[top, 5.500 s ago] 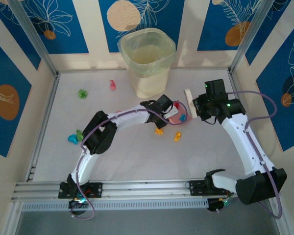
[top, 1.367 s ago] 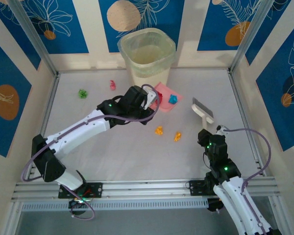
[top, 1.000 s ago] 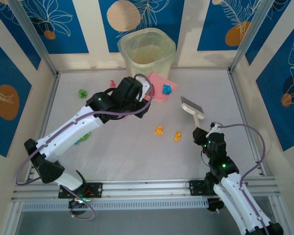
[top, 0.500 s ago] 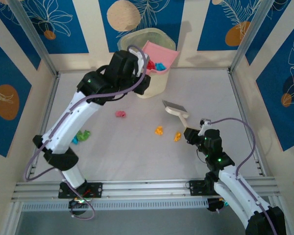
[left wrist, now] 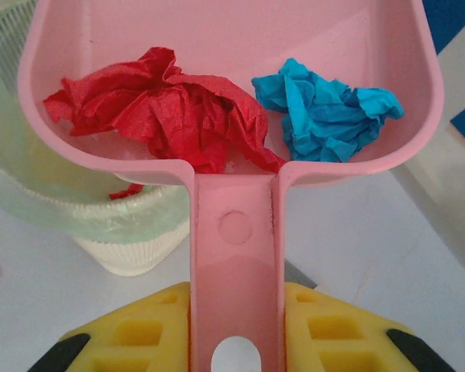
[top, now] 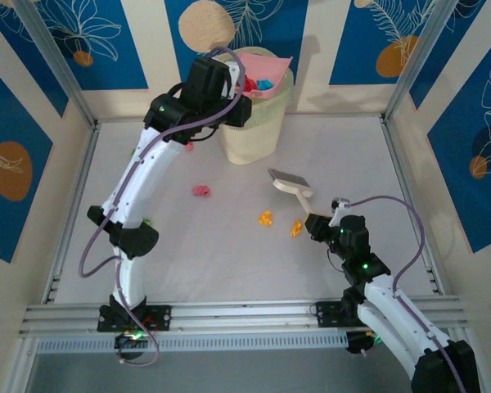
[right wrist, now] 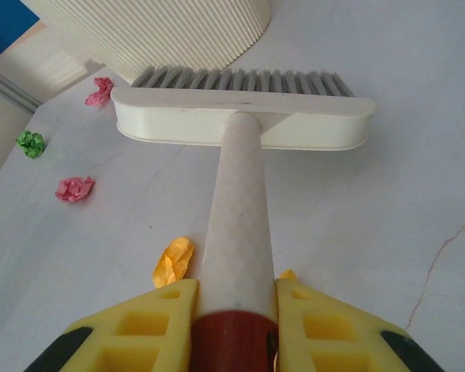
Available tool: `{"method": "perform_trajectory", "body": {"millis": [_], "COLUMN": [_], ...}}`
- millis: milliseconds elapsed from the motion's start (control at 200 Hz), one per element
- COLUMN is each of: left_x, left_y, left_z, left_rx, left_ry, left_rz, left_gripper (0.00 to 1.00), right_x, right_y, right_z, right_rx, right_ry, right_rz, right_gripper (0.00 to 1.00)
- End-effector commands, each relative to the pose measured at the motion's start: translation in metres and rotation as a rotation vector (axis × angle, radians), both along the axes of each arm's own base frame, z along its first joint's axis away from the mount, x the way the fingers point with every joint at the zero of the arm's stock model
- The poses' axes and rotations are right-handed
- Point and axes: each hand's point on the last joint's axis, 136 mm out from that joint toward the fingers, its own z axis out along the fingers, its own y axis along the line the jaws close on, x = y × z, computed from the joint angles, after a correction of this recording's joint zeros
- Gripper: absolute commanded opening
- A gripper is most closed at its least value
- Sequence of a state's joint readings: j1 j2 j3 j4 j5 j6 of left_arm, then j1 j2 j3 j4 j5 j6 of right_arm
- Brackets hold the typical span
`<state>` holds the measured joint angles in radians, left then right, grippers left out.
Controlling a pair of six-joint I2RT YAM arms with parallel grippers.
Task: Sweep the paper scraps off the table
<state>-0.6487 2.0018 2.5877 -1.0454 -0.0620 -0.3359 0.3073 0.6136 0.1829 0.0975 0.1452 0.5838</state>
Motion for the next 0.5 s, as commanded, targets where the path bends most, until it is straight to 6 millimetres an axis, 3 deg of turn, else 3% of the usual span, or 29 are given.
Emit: {"method": "perform_trajectory", "body": {"millis": [0, 250, 495], "left_x": [0.018, 0.053, 0.081], "left_y": [-0.013, -0.015, -0.016], "left_z": [0.019, 0.004, 0.012], "left_rx": [-0.167, -0.341, -0.601], "left_ry": [-0.012, 0.103, 0.217], "left_rz": [-0.044, -0.055, -0.089], "left_gripper": [0.00, 0.00, 0.00], "right_x": [0.007, 0.008, 0.010], "right_y": [0.005, 0.006, 0.005], "right_z": [0.028, 0.027, 0.025], "right_rx": [0.008, 0.003, -0.006], "right_ry": [-0.092, -0.084, -0.077], "right_rz": [0.020, 0.021, 0.017], "right_gripper": [0.00, 0.00, 0.00]}}
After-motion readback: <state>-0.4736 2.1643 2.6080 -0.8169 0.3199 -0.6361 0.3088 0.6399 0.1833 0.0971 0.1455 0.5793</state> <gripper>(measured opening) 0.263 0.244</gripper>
